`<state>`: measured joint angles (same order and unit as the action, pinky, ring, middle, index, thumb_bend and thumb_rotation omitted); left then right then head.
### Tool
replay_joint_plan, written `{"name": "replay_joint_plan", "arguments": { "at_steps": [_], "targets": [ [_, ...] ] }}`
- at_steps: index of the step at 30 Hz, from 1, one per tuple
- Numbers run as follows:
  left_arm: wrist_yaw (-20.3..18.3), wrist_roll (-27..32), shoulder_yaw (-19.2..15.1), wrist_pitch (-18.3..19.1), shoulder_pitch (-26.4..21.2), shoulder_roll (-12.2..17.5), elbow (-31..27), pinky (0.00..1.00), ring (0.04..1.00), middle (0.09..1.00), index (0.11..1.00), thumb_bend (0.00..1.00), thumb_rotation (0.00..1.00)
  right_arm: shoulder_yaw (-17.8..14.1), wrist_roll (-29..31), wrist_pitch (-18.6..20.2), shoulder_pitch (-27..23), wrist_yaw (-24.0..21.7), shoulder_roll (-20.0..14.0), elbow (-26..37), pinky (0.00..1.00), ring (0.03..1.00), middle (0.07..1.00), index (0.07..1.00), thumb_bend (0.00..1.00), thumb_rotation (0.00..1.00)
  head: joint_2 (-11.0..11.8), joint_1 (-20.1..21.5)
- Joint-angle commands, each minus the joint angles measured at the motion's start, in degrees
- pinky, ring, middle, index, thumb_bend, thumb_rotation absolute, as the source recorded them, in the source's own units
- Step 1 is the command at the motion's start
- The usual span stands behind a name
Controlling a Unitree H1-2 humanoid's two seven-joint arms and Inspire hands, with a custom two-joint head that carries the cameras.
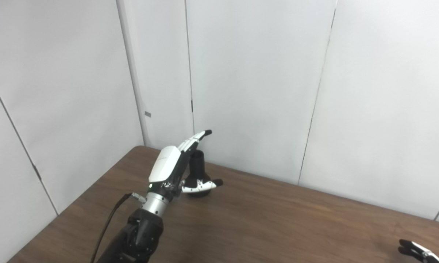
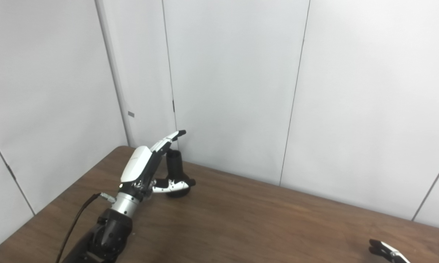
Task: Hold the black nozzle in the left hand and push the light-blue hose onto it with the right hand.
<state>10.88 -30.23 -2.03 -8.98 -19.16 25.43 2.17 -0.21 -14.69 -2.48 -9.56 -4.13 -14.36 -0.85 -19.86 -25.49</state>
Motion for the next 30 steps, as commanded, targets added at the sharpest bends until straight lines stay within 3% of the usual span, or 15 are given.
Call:
{"name": "replay_joint_plan", "arguments": {
  "at_steps": [1,9,16,19,24,29,30],
  "targets": [
    [1.25,-0.97,-2.2,0.82,-2.73,1.65,-2.56,0.8,0.945,0.957,0.975,0.8,0.29,-0.42,0.81,-1.21,-2.06,0.5,-0.7,0.99,0.41,0.605,0.783,0.797,0.82,0.18,-0.03,-0.01],
    [3.46,-3.65,-5.66,2.84,-4.9,2.24,-2.0,0.88,0.99,0.984,1.0,0.8,0.33,-0.45,0.7,-1.31,-2.47,0.63,-0.79,0.56,0.41,0.6,0.785,0.797,0.83,0.25,-0.41,-0.05],
    [0.99,-5.38,-6.26,11.59,-5.32,2.97,-1.02,0.88,1.0,0.995,1.0,0.89,0.35,-0.5,0.22,-0.59,-2.34,0.8,-0.71,1.31,0.4,0.592,0.773,0.79,0.83,0.25,-1.23,-0.02],
    [-1.85,-6.3,-5.35,16.36,-5.12,3.9,-0.5,0.9,1.0,1.0,1.0,0.94,0.34,-0.47,0.22,-0.37,-2.13,0.55,-0.83,1.71,0.4,0.599,0.778,0.797,0.83,0.27,-1.62,-0.14],
    [-8.77,-9.16,-2.9,26.75,-5.54,5.68,-0.38,0.99,1.0,0.996,1.0,1.0,0.45,-0.92,1.5,-0.56,-1.82,0.21,-0.84,2.29,0.39,0.593,0.787,0.798,0.82,0.28,-2.47,-0.26],
    [-17.11,-8.04,-0.23,33.26,-6.81,8.16,0.8,1.0,1.0,0.97,1.0,1.0,0.51,-1.2,2.76,-0.75,-1.65,-0.25,-1.1,2.67,0.38,0.58,0.788,0.795,0.8,0.26,-3.18,-0.22],
    [-17.85,-7.77,0.05,33.83,-7.11,8.29,1.31,0.96,1.0,0.959,1.0,1.0,0.53,-1.24,3.06,-0.48,-1.59,-0.48,-1.2,2.9,0.38,0.579,0.786,0.795,0.8,0.26,-3.37,-0.19]
  ]
}}
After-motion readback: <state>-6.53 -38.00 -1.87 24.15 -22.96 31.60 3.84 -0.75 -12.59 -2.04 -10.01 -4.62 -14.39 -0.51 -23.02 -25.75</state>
